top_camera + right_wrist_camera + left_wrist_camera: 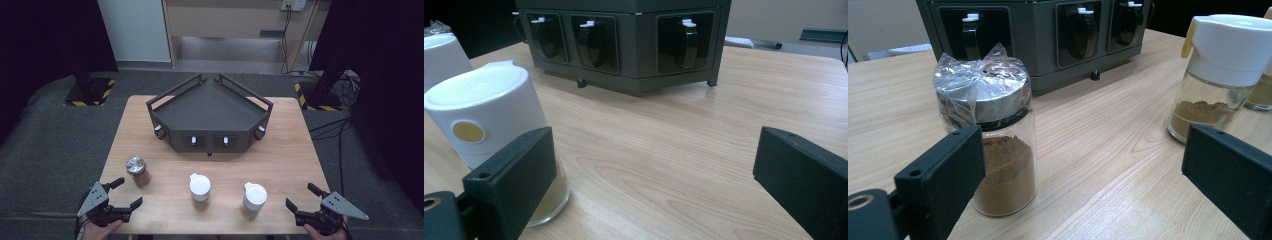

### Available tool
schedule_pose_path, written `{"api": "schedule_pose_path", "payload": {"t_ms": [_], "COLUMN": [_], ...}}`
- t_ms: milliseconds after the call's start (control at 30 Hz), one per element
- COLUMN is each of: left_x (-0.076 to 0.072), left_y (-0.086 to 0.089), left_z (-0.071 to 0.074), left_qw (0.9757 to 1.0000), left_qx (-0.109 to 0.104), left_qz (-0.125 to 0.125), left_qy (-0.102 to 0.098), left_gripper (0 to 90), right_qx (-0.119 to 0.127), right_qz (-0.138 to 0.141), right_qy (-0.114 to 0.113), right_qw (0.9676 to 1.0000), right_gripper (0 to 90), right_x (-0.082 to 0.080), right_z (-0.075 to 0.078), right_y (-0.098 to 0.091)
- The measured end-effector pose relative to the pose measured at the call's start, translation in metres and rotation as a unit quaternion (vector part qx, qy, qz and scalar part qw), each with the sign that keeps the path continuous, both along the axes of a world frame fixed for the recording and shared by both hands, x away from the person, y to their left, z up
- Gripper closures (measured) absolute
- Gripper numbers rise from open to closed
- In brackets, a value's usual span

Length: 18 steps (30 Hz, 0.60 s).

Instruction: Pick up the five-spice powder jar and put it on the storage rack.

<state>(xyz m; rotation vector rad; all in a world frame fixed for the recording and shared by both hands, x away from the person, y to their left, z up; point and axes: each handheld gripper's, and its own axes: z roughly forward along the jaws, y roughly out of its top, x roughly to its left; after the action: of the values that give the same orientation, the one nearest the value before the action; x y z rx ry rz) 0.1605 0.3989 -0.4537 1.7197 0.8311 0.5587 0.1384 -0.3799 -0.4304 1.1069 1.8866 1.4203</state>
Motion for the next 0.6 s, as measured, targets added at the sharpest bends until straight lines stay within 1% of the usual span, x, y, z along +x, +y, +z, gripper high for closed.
{"api": "schedule_pose_path", "payload": {"t_ms": [67,167,267,300,500,600], "left_x": [0.0002,0.0,-0.0002,-0.0005,-0.0014,-0.0016], "left_y": [0.0005,0.0,0.0011,0.0019,0.0013,0.0011], "left_z": [-0.0003,0.0,-0.0005,-0.0005,0.0004,0.0007], "left_qw": [1.0,1.0,1.0,1.0,1.0,1.0], "left_qx": [-0.002,-0.005,-0.006,-0.007,-0.005,-0.004], "left_qz": [0.002,0.006,0.005,0.003,0.003,0.003], "left_qy": [0.001,0.003,0.004,0.004,0.004,0.004], "left_gripper": [2.9,2.8,2.8,2.8,2.8,2.7], "right_qx": [0.001,0.007,0.011,0.008,0.0,0.003], "right_qz": [0.0,-0.003,-0.006,-0.006,-0.004,-0.005], "right_qy": [-0.001,0.003,0.002,-0.001,-0.002,-0.001], "right_qw": [1.0,1.0,0.9999,0.9999,1.0,1.0], "right_gripper": [3.6,3.6,3.6,3.6,3.5,3.5], "right_x": [0.0007,0.0011,-0.0004,-0.0013,-0.0011,-0.0005], "right_z": [-0.0008,-0.0018,-0.0018,-0.0013,0.0004,-0.0003], "right_y": [-0.0007,-0.0026,-0.0033,-0.0027,0.0009,0.0003]}}
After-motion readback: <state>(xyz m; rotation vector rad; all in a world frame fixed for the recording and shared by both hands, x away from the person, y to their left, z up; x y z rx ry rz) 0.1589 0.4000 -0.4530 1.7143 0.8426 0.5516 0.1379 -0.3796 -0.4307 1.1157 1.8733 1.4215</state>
